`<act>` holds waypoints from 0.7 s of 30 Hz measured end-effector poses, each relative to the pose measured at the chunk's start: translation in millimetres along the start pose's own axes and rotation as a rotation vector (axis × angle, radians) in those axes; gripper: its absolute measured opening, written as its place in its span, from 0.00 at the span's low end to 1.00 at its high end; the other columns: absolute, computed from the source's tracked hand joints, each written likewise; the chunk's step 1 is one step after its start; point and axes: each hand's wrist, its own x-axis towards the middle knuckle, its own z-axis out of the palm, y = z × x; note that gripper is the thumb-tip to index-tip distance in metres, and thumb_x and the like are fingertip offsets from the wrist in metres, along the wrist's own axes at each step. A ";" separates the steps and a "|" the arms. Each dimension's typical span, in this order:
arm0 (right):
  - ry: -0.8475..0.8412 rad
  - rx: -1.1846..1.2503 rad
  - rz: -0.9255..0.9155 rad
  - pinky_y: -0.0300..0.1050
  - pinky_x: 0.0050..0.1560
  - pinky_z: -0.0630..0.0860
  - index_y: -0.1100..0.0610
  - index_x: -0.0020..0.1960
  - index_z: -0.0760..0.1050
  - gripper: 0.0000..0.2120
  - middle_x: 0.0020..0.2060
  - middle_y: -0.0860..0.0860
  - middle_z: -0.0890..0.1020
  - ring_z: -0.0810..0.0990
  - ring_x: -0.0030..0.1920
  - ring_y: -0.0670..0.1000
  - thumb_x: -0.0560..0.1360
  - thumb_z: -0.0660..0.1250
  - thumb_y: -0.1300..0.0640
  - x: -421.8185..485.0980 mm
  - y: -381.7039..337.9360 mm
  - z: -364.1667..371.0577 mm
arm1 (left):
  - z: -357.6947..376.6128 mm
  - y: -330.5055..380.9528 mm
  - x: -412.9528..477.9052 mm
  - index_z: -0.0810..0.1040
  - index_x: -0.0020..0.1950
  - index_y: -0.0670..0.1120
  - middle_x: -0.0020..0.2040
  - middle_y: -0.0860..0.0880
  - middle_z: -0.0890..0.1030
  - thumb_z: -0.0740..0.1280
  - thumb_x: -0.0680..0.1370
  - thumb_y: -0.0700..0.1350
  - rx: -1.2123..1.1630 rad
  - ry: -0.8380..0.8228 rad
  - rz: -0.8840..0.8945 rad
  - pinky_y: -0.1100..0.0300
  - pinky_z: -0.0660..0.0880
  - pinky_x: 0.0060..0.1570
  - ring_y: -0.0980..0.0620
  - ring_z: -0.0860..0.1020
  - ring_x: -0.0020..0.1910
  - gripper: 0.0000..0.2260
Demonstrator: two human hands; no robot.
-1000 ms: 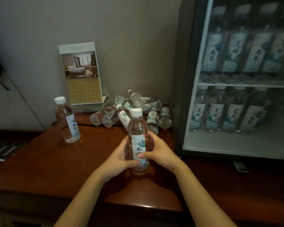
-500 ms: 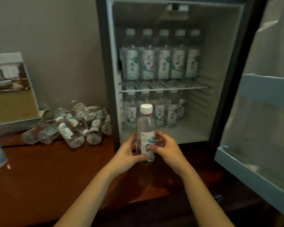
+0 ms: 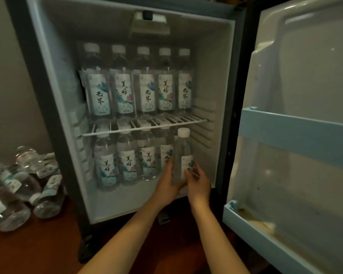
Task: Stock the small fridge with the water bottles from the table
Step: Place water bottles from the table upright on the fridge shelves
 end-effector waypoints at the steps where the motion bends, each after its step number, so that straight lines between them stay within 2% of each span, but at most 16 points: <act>1: 0.015 -0.010 0.002 0.43 0.61 0.71 0.53 0.69 0.69 0.20 0.62 0.51 0.76 0.74 0.61 0.49 0.77 0.64 0.60 5.1 3.4 1.4 | 1.6 -4.0 3.8 0.62 0.65 0.62 0.62 0.60 0.72 0.69 0.75 0.39 0.037 0.032 -0.001 0.72 0.69 0.57 0.65 0.72 0.61 0.27; 3: 0.053 -0.018 -0.004 0.48 0.64 0.72 0.56 0.68 0.70 0.20 0.61 0.53 0.77 0.75 0.61 0.50 0.77 0.64 0.61 13.6 10.3 5.3 | 3.3 -10.1 10.9 0.66 0.69 0.53 0.60 0.54 0.72 0.70 0.74 0.43 0.191 0.140 -0.014 0.70 0.66 0.53 0.57 0.72 0.61 0.25; 4: 0.072 -0.025 -0.005 0.51 0.65 0.72 0.57 0.68 0.70 0.20 0.61 0.54 0.77 0.75 0.62 0.52 0.77 0.65 0.61 17.1 12.2 7.8 | 4.1 -11.3 13.9 0.67 0.69 0.47 0.58 0.52 0.71 0.71 0.73 0.44 0.264 0.201 -0.037 0.71 0.65 0.51 0.56 0.71 0.59 0.25; 6: 0.096 -0.048 -0.011 0.54 0.65 0.72 0.58 0.68 0.70 0.19 0.61 0.55 0.78 0.76 0.62 0.53 0.77 0.64 0.62 25.4 15.1 12.7 | 6.0 -11.1 18.4 0.70 0.66 0.43 0.54 0.53 0.70 0.71 0.73 0.42 0.303 0.271 -0.035 0.71 0.65 0.49 0.57 0.71 0.56 0.22; 10: 0.127 -0.105 -0.047 0.55 0.62 0.74 0.59 0.64 0.75 0.16 0.57 0.56 0.81 0.79 0.59 0.54 0.76 0.63 0.64 41.5 20.5 21.3 | 9.7 -12.1 23.1 0.71 0.64 0.41 0.52 0.54 0.72 0.63 0.76 0.32 0.285 0.300 0.010 0.77 0.66 0.44 0.56 0.74 0.54 0.17; 12: 0.122 -0.118 -0.048 0.54 0.62 0.74 0.59 0.65 0.74 0.17 0.57 0.56 0.81 0.79 0.59 0.54 0.77 0.62 0.64 47.9 22.0 23.0 | 9.7 -15.8 24.3 0.70 0.67 0.40 0.55 0.52 0.75 0.60 0.77 0.31 0.313 0.285 0.009 0.76 0.65 0.48 0.57 0.73 0.55 0.19; 14: 0.107 -0.119 -0.046 0.52 0.63 0.73 0.59 0.66 0.73 0.17 0.58 0.56 0.80 0.78 0.59 0.54 0.77 0.60 0.64 54.1 21.6 24.1 | 9.5 -21.7 26.9 0.66 0.71 0.41 0.61 0.46 0.77 0.58 0.77 0.30 0.355 0.244 0.011 0.72 0.66 0.53 0.53 0.75 0.58 0.22; 16: 0.088 -0.116 -0.033 0.48 0.62 0.73 0.58 0.66 0.72 0.17 0.59 0.56 0.80 0.78 0.59 0.53 0.78 0.59 0.65 60.8 20.6 25.1 | 8.3 -25.7 30.3 0.62 0.73 0.44 0.61 0.40 0.78 0.57 0.77 0.31 0.390 0.203 -0.017 0.70 0.67 0.50 0.48 0.77 0.57 0.25; 18: 0.072 -0.108 -0.018 0.44 0.58 0.73 0.59 0.66 0.73 0.17 0.57 0.55 0.80 0.77 0.57 0.51 0.79 0.57 0.65 65.0 18.8 27.4 | 7.1 -28.7 33.6 0.59 0.74 0.45 0.59 0.39 0.78 0.58 0.77 0.31 0.420 0.169 -0.030 0.72 0.65 0.46 0.46 0.77 0.56 0.26; 21: 0.057 -0.104 -0.022 0.44 0.58 0.74 0.58 0.65 0.73 0.17 0.57 0.55 0.80 0.78 0.56 0.51 0.79 0.57 0.65 67.9 17.3 30.9 | 6.7 -31.7 35.9 0.56 0.75 0.45 0.65 0.40 0.74 0.58 0.77 0.31 0.416 0.109 -0.065 0.74 0.62 0.49 0.47 0.74 0.62 0.28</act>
